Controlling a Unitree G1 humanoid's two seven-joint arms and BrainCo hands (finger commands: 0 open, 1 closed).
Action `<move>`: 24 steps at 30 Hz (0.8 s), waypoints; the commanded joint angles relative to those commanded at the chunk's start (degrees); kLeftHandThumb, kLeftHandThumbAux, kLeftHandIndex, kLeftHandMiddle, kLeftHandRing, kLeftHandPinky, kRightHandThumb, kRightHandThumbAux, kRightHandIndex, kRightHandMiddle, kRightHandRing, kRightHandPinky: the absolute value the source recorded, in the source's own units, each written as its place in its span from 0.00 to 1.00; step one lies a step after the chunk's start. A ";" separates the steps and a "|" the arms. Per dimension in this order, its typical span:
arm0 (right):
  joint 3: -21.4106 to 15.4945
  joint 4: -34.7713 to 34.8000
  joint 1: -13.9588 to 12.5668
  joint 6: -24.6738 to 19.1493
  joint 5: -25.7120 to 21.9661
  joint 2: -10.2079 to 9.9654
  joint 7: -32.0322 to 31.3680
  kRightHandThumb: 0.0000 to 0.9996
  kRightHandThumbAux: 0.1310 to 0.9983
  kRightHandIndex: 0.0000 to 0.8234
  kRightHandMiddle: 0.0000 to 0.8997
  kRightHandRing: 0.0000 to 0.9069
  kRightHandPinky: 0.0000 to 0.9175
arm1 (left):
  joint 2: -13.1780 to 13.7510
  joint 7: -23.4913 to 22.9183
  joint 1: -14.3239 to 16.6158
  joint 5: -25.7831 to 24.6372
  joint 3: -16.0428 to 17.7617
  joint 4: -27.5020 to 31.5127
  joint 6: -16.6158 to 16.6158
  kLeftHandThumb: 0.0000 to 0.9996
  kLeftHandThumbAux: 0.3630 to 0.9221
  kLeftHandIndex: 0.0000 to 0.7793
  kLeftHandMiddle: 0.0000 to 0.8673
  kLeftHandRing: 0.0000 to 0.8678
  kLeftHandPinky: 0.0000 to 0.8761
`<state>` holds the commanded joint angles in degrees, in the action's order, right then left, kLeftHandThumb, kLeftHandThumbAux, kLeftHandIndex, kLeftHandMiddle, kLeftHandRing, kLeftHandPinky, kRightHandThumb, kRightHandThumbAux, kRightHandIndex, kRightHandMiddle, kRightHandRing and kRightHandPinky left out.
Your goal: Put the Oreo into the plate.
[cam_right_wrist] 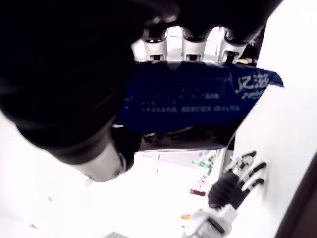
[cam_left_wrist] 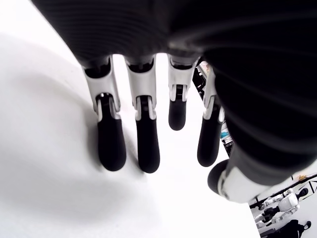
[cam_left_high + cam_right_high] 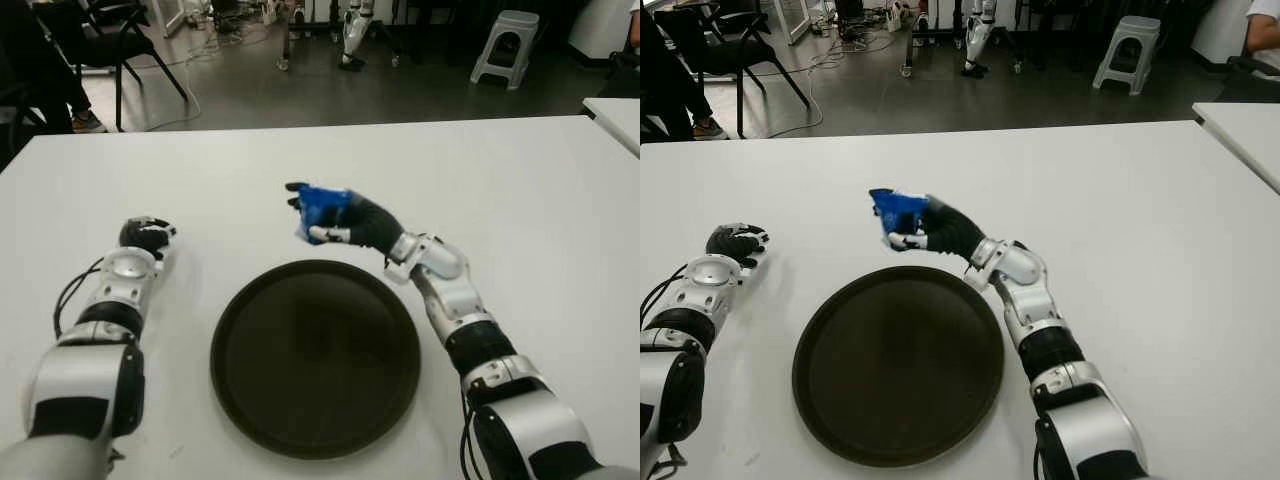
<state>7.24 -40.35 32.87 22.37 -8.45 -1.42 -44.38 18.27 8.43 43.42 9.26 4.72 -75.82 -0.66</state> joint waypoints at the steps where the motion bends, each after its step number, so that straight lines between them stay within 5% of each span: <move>1: 0.50 0.18 -0.18 0.10 0.29 -0.09 -0.33 0.69 0.69 0.50 0.10 0.09 0.09 | 0.02 -0.03 -0.05 -0.06 0.03 0.03 -0.13 0.67 0.65 0.51 0.16 0.17 0.16; 24: 5.94 2.19 -2.09 3.94 6.91 1.62 0.12 0.70 0.69 0.51 0.09 0.10 0.13 | 0.10 0.37 0.07 0.46 -0.79 0.11 0.16 0.67 0.65 0.51 0.15 0.17 0.18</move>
<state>13.18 -38.16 30.78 26.31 -1.54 0.20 -44.26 18.37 8.81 43.50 9.71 3.92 -75.71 -0.50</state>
